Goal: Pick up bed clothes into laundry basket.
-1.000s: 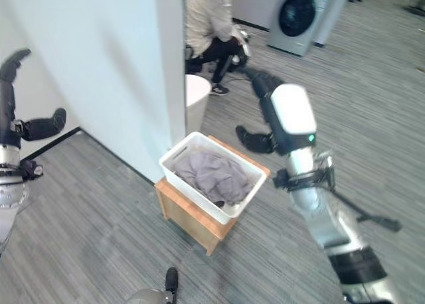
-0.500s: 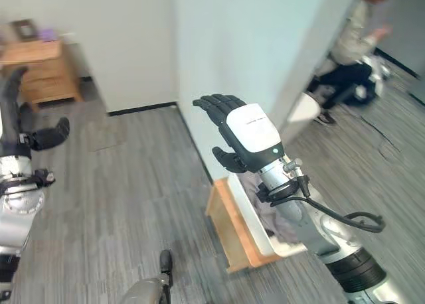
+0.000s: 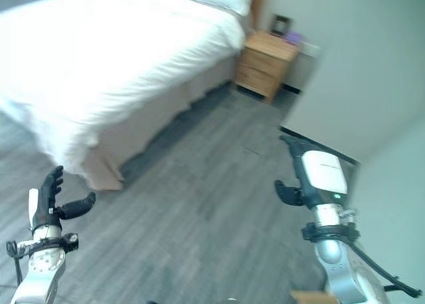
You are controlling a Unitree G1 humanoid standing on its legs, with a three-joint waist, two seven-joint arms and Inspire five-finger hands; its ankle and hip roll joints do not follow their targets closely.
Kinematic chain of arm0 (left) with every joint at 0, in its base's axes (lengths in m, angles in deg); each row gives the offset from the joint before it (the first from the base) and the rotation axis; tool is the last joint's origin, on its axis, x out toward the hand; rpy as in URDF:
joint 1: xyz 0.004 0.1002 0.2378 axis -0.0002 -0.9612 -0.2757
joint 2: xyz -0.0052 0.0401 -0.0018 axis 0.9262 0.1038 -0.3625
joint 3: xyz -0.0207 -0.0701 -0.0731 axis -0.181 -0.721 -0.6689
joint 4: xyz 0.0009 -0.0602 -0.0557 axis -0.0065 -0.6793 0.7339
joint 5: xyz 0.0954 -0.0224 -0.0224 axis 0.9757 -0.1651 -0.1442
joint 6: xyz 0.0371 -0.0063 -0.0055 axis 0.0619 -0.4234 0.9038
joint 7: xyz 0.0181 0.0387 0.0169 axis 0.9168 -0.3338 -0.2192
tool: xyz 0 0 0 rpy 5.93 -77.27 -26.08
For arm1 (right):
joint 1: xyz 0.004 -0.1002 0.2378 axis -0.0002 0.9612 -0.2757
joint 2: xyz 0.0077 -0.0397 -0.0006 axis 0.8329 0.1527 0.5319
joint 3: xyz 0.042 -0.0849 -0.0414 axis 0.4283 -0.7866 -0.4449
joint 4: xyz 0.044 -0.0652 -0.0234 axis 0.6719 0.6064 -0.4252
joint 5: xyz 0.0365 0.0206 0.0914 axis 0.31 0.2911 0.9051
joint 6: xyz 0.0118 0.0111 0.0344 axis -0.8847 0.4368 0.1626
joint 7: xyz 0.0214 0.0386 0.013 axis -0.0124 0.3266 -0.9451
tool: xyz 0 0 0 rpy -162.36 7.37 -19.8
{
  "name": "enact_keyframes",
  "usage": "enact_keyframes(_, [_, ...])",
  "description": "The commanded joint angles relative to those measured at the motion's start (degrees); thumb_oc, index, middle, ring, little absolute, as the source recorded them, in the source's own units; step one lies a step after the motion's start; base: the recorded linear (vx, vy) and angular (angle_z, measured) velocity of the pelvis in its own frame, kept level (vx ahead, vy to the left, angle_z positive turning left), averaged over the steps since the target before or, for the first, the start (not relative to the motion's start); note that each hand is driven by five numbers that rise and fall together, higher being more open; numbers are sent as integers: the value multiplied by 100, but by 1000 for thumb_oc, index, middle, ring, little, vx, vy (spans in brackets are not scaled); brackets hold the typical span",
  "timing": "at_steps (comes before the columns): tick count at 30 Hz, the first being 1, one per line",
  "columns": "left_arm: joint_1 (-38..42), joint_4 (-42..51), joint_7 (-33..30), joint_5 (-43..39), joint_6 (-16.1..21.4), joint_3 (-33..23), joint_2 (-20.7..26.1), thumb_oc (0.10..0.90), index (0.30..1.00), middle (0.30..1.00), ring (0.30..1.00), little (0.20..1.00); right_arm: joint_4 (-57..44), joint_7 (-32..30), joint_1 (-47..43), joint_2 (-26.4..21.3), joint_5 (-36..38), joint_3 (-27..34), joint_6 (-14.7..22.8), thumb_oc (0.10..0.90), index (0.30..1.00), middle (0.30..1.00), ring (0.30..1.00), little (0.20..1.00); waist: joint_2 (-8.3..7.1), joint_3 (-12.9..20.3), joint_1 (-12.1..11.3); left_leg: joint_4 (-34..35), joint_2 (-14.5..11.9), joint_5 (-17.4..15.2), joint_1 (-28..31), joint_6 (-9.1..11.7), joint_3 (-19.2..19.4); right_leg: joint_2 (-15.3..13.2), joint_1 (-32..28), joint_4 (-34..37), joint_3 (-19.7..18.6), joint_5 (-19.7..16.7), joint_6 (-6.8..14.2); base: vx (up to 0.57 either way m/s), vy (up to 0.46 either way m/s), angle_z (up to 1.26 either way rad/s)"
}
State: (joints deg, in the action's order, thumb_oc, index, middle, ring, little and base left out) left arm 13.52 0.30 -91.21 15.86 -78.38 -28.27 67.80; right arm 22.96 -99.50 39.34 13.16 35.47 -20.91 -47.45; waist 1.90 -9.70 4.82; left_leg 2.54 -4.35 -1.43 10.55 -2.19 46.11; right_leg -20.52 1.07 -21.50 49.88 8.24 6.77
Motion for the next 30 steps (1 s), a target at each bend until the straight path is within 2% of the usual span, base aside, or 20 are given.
enact_keyframes(1, [693, 778, 39, 4, 919, 201, 830, 800, 900, 900, 900, 900, 164, -450, -796, 375, 46, 44, 130, 800, 900, 900, 900, 900, -561, 259, 226, 214, -484, -716, 409, 250, -262, 394, 67, 726, -740, -817, 251, -87, 104, 150])
enact_keyframes(2, [895, 814, 55, -75, 983, 348, 953, 800, 900, 900, 900, 900, 172, -493, -829, 410, 53, 7, 122, 800, 900, 900, 900, 900, -539, 178, 417, 238, -585, -724, 397, 267, -642, 512, 370, 296, -1816, -649, 498, -23, -3, 113])
enact_keyframes(3, [911, 803, 54, -79, 986, 351, 960, 800, 900, 900, 900, 900, 176, -495, -837, 414, 54, 11, 124, 800, 900, 900, 900, 900, -552, 179, 404, 241, -577, -710, 389, 272, -626, 501, 399, 266, -1829, -632, 486, -39, -44, 128])
enact_keyframes(5, [1157, 812, 69, -130, 1083, 475, 1106, 800, 900, 900, 900, 900, 113, -523, -764, 479, 139, 47, 143, 800, 900, 900, 900, 900, -578, 210, 476, 246, -658, -716, 294, 307, -991, 605, 382, 321, -2701, -390, 353, -40, -157, 139])
enact_keyframes(6, [1452, 896, 100, -170, 1193, 548, 1281, 800, 900, 900, 900, 900, 87, -555, -696, 516, 221, 161, 145, 800, 900, 900, 900, 900, -616, 243, 454, 246, -733, -639, 139, 349, -1340, 478, 190, 492, -3282, -433, 286, -53, -198, 99])
enact_keyframes(7, [1475, 891, 99, -171, 1192, 566, 1292, 800, 900, 900, 900, 900, 86, -556, -691, 527, 223, 181, 147, 800, 900, 900, 900, 900, -629, 237, 450, 246, -726, -632, 130, 345, -1355, 470, 184, 505, -3272, -442, 288, -78, -255, 61])
enact_keyframes(9, [1694, 959, 92, -268, 1267, 620, 1345, 800, 900, 900, 900, 900, 17, -562, -598, 589, 258, 290, 138, 800, 900, 900, 900, 900, -699, 292, 470, 246, -797, -406, -88, 393, -1632, 493, 13, 778, -3917, -622, 236, -104, -254, 66])
enact_keyframes(11, [1844, 1121, 48, -449, 1357, 613, 1304, 800, 900, 900, 900, 900, -123, -573, -498, 635, 276, 391, 150, 800, 900, 900, 900, 900, -740, 373, 467, 246, -835, -305, -215, 458, -1968, 628, -257, 1245, -4604, -609, 229, -78, -328, 33])
enact_keyframes(12, [1866, 1213, 49, -531, 1435, 565, 1291, 800, 900, 900, 900, 900, -160, -550, -491, 625, 280, 396, 170, 800, 900, 900, 900, 900, -754, 414, 421, 246, -868, -250, -243, 507, -2041, 666, -490, 1649, -4699, -465, 202, -55, -327, 37])
enact_keyframes(14, [1723, 1428, -13, -515, 1475, 343, 1268, 800, 900, 900, 900, 900, -215, -512, -529, 630, 218, 331, 211, 800, 900, 900, 900, 900, -750, 485, 263, 246, -939, -154, -168, 603, -1988, 687, -844, 2253, -4440, -467, 214, -64, -259, 23])
enact_keyframes(15, [1707, 1442, -13, -512, 1469, 334, 1264, 800, 900, 900, 900, 900, -212, -513, -531, 628, 217, 322, 212, 800, 900, 900, 900, 900, -748, 475, 273, 246, -943, -153, -153, 608, -1992, 692, -882, 2293, -4430, -486, 212, -64, -220, -8])
enact_keyframes(17, [1452, 1722, -30, -411, 1560, 49, 1165, 800, 900, 900, 900, 900, -370, -393, -608, 549, 156, 138, 361, 800, 900, 900, 900, 900, -712, 509, 24, 218, -1153, 161, -165, 827, -1930, 913, -1132, 2650, -4223, -274, 167, -123, -377, -2])
enact_keyframes(19, [1288, 1851, -78, -320, 1568, -43, 1093, 800, 900, 900, 900, 900, -403, -319, -636, 410, 177, 7, 442, 800, 900, 900, 900, 900, -603, 455, -35, 202, -1357, 413, -202, 953, -1965, 1172, -1215, 2650, -4118, -175, 38, -145, -356, 6])
enact_keyframes(22, [1198, 1999, -136, -229, 1556, -66, 1036, 800, 900, 900, 900, 900, -385, -307, -759, 242, 250, -121, 473, 800, 900, 900, 900, 900, -543, 276, -65, -114, -1423, 565, -473, 1000, -2138, 1314, -1284, 2650, -3977, -79, -76, -177, -219, 4])
enact_keyframes(24, [1196, 2078, -161, -141, 1505, -2, 989, 800, 900, 900, 900, 900, -351, -332, -759, 255, 291, -134, 453, 800, 900, 900, 900, 900, -623, 152, 9, -764, -1287, 312, -721, 910, -2003, 1318, -1267, 2650, -3827, -125, -177, -284, -226, 10])
enact_keyframes(26, [1142, 2102, -101, -188, 1515, 65, 904, 800, 900, 900, 900, 900, -373, -355, -723, 304, 302, -121, 435, 800, 900, 900, 900, 900, -764, 89, 86, -1489, -1075, -261, -798, 710, -1557, 1254, -1217, 2650, -3652, -178, -275, -238, -182, 42])
enact_keyframes(27, [1111, 2101, -31, -195, 1520, 124, 896, 800, 900, 900, 900, 900, -370, -352, -709, 341, 301, -120, 426, 800, 900, 900, 900, 900, -774, 104, 96, -1847, -960, -605, -802, 713, -1510, 1262, -1218, 2650, -3621, -142, -270, -122, -93, 51])
enact_keyframes(28, [1087, 2067, 34, -176, 1515, 163, 897, 800, 900, 900, 900, 900, -374, -339, -699, 363, 289, -100, 426, 800, 900, 900, 900, 900, -786, 121, 112, -2173, -905, -747, -866, 694, -1404, 1274, -1198, 2650, -3569, -131, -280, -103, -43, 48])
enact_keyframes(29, [1060, 2049, 108, -215, 1531, 214, 888, 800, 900, 900, 900, 900, -395, -308, -643, 388, 290, -47, 445, 800, 900, 900, 900, 900, -761, 190, 205, -2025, -825, -1045, -687, 601, -1167, 1273, -1145, 2650, -3427, -166, -208, -129, 7, 39])
enact_keyframes(30, [1061, 2018, 159, -226, 1523, 248, 891, 800, 900, 900, 900, 900, -390, -306, -583, 413, 270, 13, 452, 800, 900, 900, 900, 900, -710, 246, 299, -1785, -765, -1080, -485, 540, -1007, 1303, -1091, 2650, -3344, -182, -172, -75, 86, 30])
